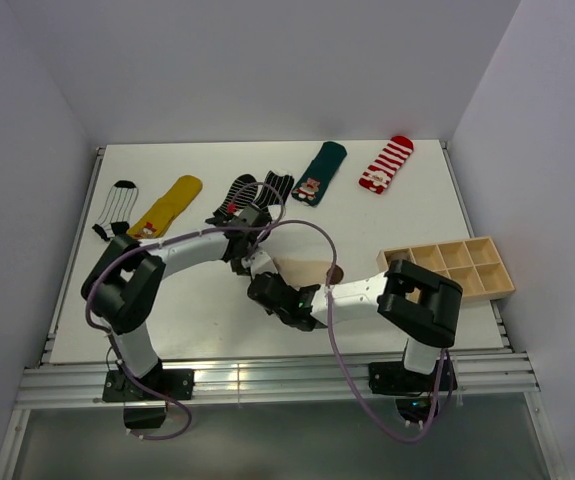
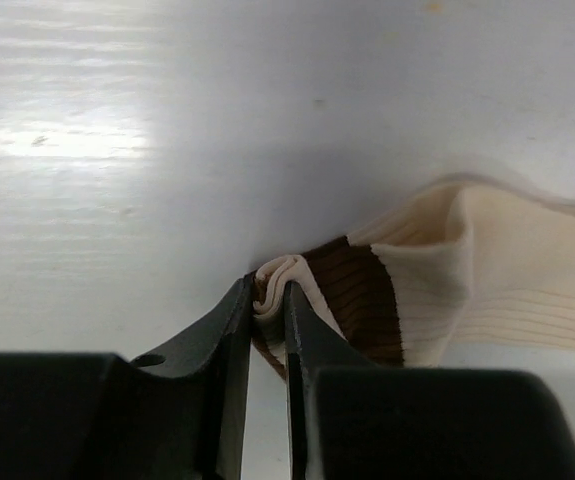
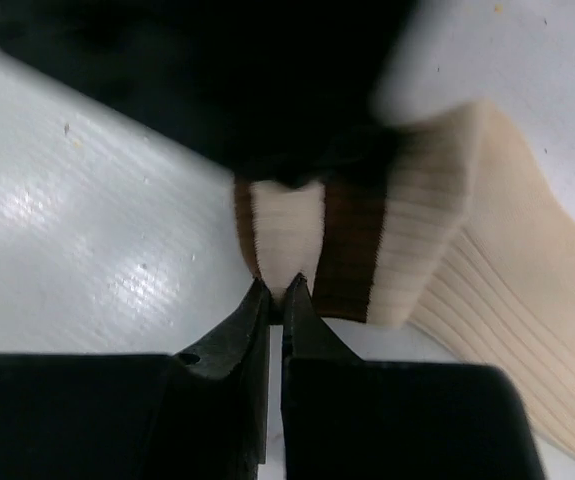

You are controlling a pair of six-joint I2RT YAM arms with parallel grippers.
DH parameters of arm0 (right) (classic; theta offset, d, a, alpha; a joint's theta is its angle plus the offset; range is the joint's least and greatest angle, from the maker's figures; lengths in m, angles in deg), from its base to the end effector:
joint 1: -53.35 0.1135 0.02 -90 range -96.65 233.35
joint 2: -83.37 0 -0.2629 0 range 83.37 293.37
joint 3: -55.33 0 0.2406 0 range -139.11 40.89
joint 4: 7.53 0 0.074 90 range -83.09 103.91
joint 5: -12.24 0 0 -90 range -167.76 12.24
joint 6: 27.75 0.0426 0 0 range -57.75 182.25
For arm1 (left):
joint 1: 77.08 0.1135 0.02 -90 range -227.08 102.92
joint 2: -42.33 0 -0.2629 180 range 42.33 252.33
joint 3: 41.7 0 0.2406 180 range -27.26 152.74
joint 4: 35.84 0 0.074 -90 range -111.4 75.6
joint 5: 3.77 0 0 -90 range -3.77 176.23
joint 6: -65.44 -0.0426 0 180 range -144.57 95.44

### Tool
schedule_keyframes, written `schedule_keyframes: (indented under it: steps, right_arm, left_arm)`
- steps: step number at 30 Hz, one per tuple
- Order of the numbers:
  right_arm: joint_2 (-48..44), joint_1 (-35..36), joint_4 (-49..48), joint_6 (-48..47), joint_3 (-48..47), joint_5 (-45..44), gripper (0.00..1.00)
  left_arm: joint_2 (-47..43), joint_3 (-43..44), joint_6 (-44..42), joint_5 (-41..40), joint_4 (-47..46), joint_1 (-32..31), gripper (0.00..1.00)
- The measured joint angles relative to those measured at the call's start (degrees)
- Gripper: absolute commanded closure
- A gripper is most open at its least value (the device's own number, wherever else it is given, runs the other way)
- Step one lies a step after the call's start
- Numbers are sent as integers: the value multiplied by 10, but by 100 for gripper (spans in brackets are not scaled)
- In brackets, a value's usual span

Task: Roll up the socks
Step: Roll the sock at the center of the board.

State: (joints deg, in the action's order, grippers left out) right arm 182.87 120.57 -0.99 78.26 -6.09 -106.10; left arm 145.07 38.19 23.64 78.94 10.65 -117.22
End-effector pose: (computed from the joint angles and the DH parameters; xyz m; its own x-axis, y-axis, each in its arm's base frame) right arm 0.1472 0.2984 0.1461 -0.4491 -0.4426 -0.7761 -0.5793 0.8056 -0.1242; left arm 0.2640 -0.2155 0.1677 -0.9280 -0.1848 -0.3237 -0.1298 0.9743 -0.1839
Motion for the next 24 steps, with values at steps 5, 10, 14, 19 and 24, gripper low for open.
schedule_keyframes:
  steps: [5,10,14,19,24]
  right_arm:
    - [0,-64,-26,-5,-6,106,100]
    - [-2,-110,-28,-2,-11,234,100]
    - [-4,-149,-20,16,-11,340,100]
    - [1,-202,-3,54,-11,461,100]
    - [33,-259,-26,127,-11,581,100]
  left_arm:
    - [-78,-99,24,3,-47,39,87]
    - [-136,-178,58,29,-102,63,77]
    - [-157,-207,82,36,-129,66,60]
    - [-180,-226,108,34,-139,66,42]
    - [-266,-274,138,24,-177,66,38]
